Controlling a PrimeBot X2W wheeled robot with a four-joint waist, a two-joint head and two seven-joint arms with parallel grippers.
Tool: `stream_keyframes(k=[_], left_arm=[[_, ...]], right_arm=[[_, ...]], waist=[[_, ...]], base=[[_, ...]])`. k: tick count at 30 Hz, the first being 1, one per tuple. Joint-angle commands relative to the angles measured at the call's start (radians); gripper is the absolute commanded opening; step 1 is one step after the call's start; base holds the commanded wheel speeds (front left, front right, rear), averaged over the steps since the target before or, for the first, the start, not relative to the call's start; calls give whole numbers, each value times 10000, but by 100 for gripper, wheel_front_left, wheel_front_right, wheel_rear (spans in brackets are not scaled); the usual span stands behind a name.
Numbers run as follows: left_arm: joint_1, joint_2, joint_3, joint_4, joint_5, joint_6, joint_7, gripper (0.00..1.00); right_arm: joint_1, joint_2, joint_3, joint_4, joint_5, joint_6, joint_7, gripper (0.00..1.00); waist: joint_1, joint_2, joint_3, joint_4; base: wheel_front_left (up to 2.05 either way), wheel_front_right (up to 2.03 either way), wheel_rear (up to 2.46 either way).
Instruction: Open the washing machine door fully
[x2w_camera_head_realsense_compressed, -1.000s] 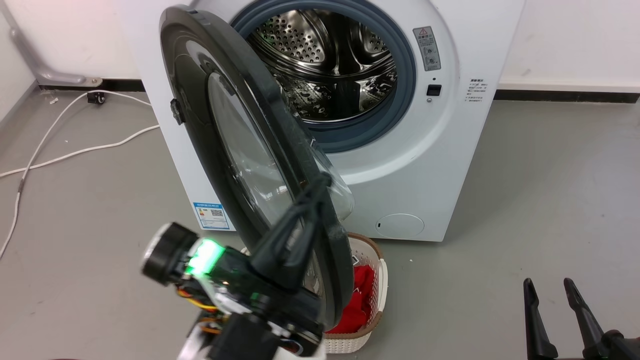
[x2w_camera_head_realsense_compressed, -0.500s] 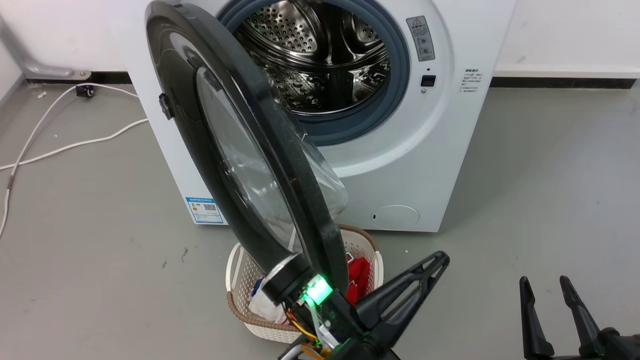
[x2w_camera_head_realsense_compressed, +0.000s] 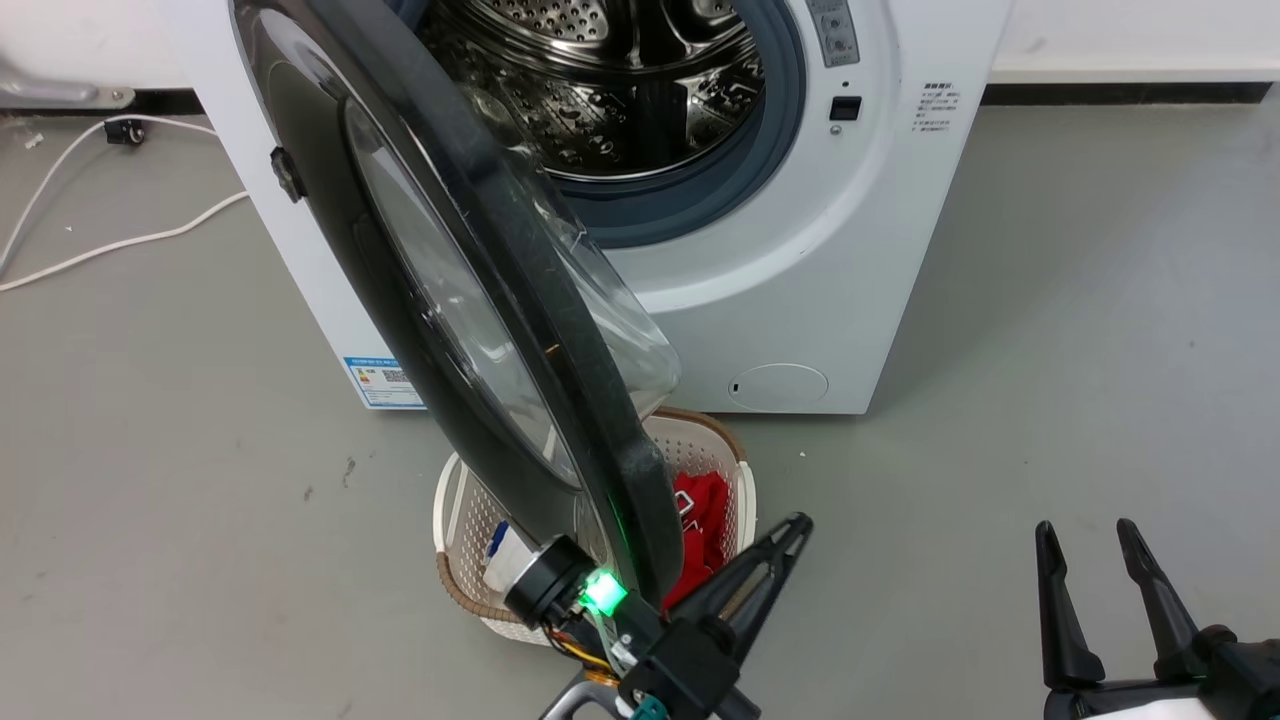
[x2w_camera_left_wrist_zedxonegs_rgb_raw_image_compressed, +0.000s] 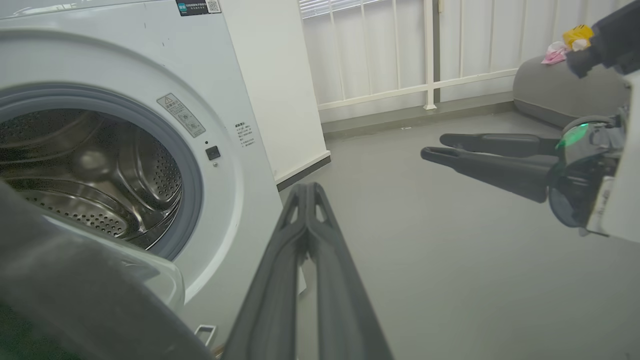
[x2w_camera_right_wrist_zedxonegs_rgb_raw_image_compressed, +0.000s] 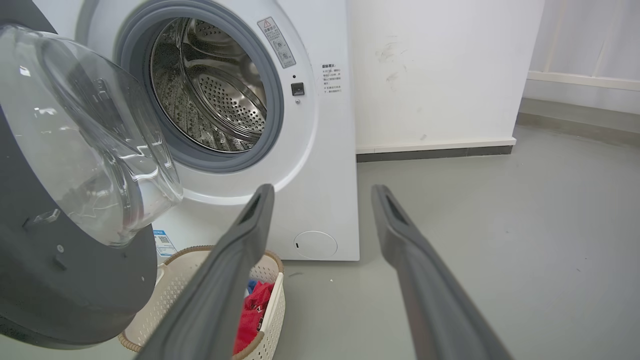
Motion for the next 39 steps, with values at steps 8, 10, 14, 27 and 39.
stream_keyframes(k=[8, 10, 14, 27, 39], left_arm=[[205, 36, 691, 247, -347, 672, -16, 0], [309, 93, 866, 234, -430, 805, -15, 0], [534, 288, 1224, 242, -519, 1015, 7, 0], [1367, 838, 2580, -121, -845, 1741, 53, 0], [2430, 1153, 3620, -658, -1021, 2294, 63, 0]], right_arm=[[-103, 9, -81, 84, 47, -2, -18, 100], [-44, 9, -73, 114, 75, -2, -18, 100], [17, 9, -65, 150, 94, -2, -18, 100], [158, 9, -5, 177, 153, -2, -18, 100], [345, 6, -86, 221, 212, -2, -18, 100]], waist=[[-1, 0, 129, 162], [-1, 0, 87, 248], [-1, 0, 6, 436], [-1, 0, -71, 828], [-1, 0, -210, 1274]], base=[[0, 0, 0], [0, 0, 0], [0, 0, 0], [0, 0, 0], [0, 0, 0]])
